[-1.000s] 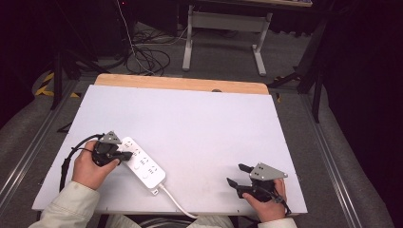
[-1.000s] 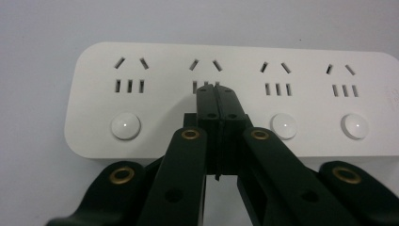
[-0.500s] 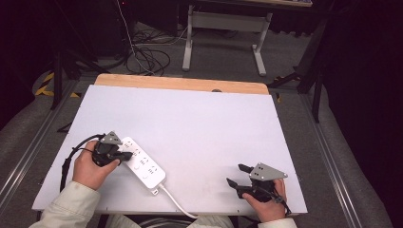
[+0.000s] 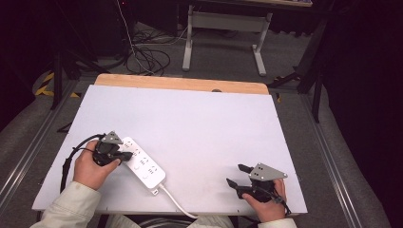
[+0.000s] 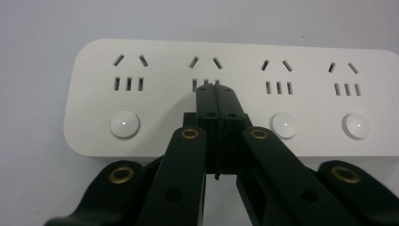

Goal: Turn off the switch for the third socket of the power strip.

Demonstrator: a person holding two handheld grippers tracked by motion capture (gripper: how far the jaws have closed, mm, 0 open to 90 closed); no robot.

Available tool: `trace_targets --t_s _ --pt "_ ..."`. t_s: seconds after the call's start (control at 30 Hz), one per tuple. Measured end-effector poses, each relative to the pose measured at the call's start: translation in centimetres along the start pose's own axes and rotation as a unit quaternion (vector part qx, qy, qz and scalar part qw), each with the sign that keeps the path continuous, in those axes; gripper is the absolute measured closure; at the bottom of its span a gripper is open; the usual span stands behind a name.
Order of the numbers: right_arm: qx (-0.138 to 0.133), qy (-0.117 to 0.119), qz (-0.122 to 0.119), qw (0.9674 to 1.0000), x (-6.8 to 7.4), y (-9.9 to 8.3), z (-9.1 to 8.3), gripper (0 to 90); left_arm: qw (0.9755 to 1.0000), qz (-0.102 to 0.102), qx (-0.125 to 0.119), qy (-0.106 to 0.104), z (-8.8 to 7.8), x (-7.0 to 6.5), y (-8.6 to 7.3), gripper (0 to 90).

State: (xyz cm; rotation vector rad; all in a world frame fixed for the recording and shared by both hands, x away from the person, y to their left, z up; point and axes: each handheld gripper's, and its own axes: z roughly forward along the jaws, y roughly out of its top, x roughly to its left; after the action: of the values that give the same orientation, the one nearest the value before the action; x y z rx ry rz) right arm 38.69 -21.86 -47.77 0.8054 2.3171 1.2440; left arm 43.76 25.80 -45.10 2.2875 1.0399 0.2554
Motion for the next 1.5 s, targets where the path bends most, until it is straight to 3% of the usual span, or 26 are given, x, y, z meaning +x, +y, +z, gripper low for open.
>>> trace_targets --t_s 0.23,0.3,0.33,0.5,0.97,1.1,1.17,1.4,1.47,1.5 --pt "-0.001 0.002 0.000 1.0000 0.0 0.0 0.0 33.5 1.0000 -0.004 0.004 0.001 0.0 -0.2 0.1 90.0" --pt "-0.001 0.001 0.001 1.0000 0.0 0.0 0.1 33.5 0.9999 0.000 0.006 0.008 -0.4 -0.6 0.3 90.0" --pt "-0.001 0.000 0.001 1.0000 0.0 0.0 0.1 33.5 0.9994 0.008 0.018 0.026 -0.6 -1.0 0.5 90.0" --pt "-0.001 -0.001 0.001 1.0000 0.0 0.0 0.0 33.5 0.9994 0.009 -0.018 0.028 -1.5 -1.6 0.8 90.0" --pt "0.000 0.000 0.001 1.0000 -0.1 0.0 0.0 33.5 0.9979 0.017 -0.062 0.001 -3.7 -2.1 1.2 90.0" --pt "-0.001 -0.001 0.001 1.0000 0.0 -0.1 0.0 33.5 0.9977 0.027 -0.062 0.012 -4.3 -2.4 1.3 90.0" --pt "0.001 -0.001 0.001 1.0000 0.0 -0.1 0.0 33.5 0.9970 0.041 -0.058 0.031 -4.5 -2.8 1.4 90.0" --pt "0.001 -0.001 0.000 1.0000 -0.1 -0.1 0.0 33.5 0.9965 0.040 -0.073 0.013 -5.0 -2.9 1.5 90.0" --pt "0.001 0.000 0.000 1.0000 0.0 -0.1 0.0 33.5 0.9955 0.041 -0.086 0.005 -5.1 -2.9 1.4 89.8" --pt "0.001 0.000 0.000 1.0000 0.0 -0.1 0.1 33.5 0.9942 0.038 -0.100 0.005 -5.1 -3.0 1.4 84.8"
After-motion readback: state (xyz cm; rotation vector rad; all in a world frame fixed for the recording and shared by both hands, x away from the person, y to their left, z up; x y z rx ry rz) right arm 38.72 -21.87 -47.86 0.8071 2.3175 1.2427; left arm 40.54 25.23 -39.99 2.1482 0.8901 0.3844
